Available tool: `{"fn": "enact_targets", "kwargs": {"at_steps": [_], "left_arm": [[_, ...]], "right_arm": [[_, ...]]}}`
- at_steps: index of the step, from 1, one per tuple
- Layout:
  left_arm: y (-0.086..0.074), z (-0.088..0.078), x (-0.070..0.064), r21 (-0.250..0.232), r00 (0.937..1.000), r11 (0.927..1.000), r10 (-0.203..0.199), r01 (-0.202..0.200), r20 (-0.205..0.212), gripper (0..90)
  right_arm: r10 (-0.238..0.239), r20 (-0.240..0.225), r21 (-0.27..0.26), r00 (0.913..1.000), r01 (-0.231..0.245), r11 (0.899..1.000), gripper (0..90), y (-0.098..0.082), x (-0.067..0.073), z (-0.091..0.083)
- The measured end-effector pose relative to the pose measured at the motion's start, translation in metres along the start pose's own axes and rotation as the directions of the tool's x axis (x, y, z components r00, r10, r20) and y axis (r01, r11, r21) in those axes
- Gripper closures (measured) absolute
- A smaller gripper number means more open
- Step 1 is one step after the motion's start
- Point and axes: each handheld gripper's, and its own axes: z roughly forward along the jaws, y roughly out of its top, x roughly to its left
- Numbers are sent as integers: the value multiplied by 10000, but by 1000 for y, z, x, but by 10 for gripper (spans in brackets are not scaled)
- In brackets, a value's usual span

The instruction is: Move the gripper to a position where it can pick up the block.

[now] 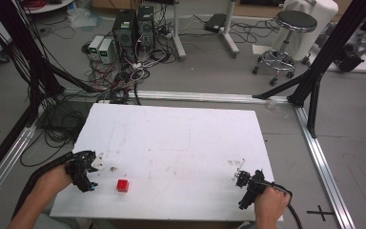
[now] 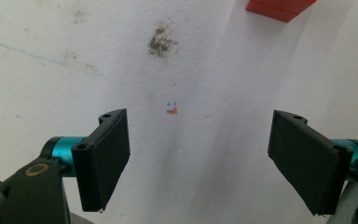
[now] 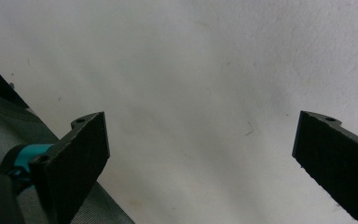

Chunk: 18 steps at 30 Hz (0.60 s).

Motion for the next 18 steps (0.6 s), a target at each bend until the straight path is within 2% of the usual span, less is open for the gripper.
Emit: {"fn": "enact_targets", "kwargs": {"at_steps": [6, 7, 8, 10, 11, 13, 14, 16, 17, 18], "left_arm": [[11, 0, -1, -10, 9995, 9995, 318, -318, 54, 210], [15, 1, 0, 93, 9984, 9984, 558, -559, 97, 211], [15, 1, 0, 93, 9984, 9984, 558, -559, 97, 210], [20, 2, 0, -9, 9970, 9975, 712, -712, 305, 210], [24, 2, 0, 53, 9943, 9950, 989, -992, 401, 210], [26, 2, -1, 71, 9933, 9944, 1049, -1054, 479, 210], [31, 3, -1, 113, 9895, 9912, 1310, -1320, 609, 211], [32, 4, -3, 71, 9888, 9907, 1352, -1359, 637, 211], [36, 5, -3, 59, 9851, 9883, 1512, -1522, 819, 211], [36, 5, -3, 59, 9851, 9883, 1512, -1522, 819, 210]], "right_arm": [[-45, -32, -6, 10000, 45, 10000, 30, 0, 0, 0], [-21, -2, -24, 10000, 21, 10000, 30, 0, 0, 0], [-21, -2, -24, 10000, 21, 10000, 30, 0, 0, 0], [12, -25, 8, 10000, -12, 10000, 30, 0, 0, 0], [21, -32, -1, 10000, -21, 10000, 30, 0, 0, 0], [-12, -10, -26, 10000, 12, 10000, 30, -1, 0, 0], [-5, -20, -23, 10000, 5, 10000, 30, -1, 0, 0], [-17, -21, -21, 10000, 17, 10000, 30, -1, 0, 0], [5, -5, -24, 10000, -5, 10000, 30, 0, 0, 0], [16, -32, -7, 10000, -16, 10000, 30, 0, 0, 0]]}}
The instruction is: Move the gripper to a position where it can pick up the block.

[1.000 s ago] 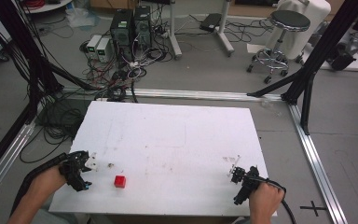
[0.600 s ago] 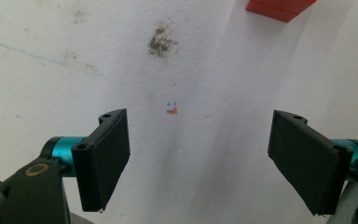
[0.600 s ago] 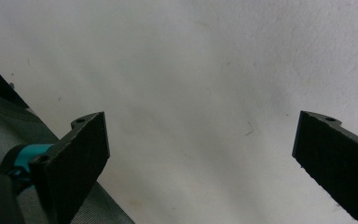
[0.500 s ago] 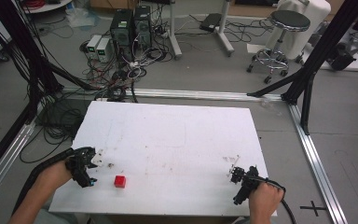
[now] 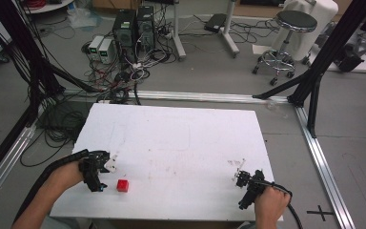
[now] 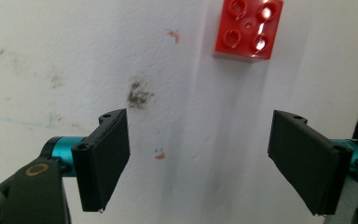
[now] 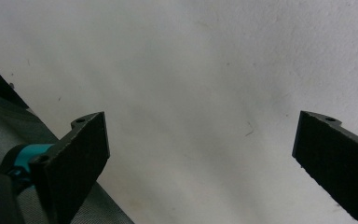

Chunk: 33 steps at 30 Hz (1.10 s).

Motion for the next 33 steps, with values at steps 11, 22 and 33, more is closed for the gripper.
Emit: {"fn": "enact_targets", "kwargs": {"at_steps": [11, 22, 33], "left_arm": [[21, 8, -1, 326, 9967, 9967, 725, -737, 376, 212], [37, 20, -6, 442, 9875, 9900, 1299, -1342, 895, 212], [48, 34, -12, 605, 9783, 9823, 1689, -1770, 1196, 212]], "right_arm": [[-9, -6, -13, 10000, 9, 10000, 30, 0, 0, 0], [-17, -23, -2, 10000, 17, 10000, 30, 0, -1, 1], [-43, -22, 16, 10000, 43, 10000, 30, 0, -1, 2]]}}
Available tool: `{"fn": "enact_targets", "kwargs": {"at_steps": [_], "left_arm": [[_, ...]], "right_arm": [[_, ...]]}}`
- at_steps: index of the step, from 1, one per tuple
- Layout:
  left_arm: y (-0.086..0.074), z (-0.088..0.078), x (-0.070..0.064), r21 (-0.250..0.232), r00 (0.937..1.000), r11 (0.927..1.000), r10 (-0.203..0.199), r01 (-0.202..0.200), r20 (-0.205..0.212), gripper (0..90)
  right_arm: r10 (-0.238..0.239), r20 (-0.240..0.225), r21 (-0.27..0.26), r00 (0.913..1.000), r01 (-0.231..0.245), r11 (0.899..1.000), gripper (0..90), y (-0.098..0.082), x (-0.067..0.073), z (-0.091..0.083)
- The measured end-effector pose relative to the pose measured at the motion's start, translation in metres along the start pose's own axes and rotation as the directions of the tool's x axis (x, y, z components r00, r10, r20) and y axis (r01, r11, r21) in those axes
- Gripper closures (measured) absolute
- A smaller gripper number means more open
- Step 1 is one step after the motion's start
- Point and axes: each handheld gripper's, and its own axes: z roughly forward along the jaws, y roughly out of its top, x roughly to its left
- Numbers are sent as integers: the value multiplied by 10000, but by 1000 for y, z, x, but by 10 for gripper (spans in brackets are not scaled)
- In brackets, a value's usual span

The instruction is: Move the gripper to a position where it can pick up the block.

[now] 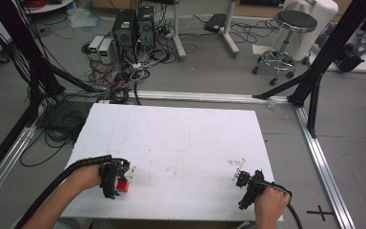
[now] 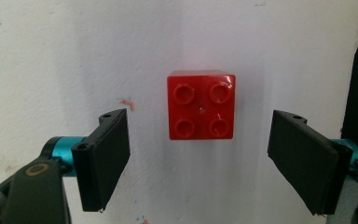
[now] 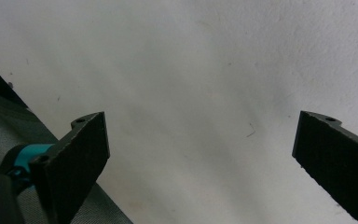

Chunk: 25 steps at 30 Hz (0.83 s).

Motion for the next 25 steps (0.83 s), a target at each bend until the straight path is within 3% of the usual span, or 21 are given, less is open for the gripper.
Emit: {"fn": "enact_targets", "kwargs": {"at_steps": [12, 25], "left_arm": [[6, 15, 2, 109, 9993, 9999, 55, -59, 358, 213], [5, 13, 2, 155, 9997, 9999, 0, -4, 236, 214]], "right_arm": [[-37, -56, 33, 10000, 37, 10000, 30, 0, 0, 0], [-4, -38, 2, 10000, 4, 10000, 30, 1, 0, 1]]}}
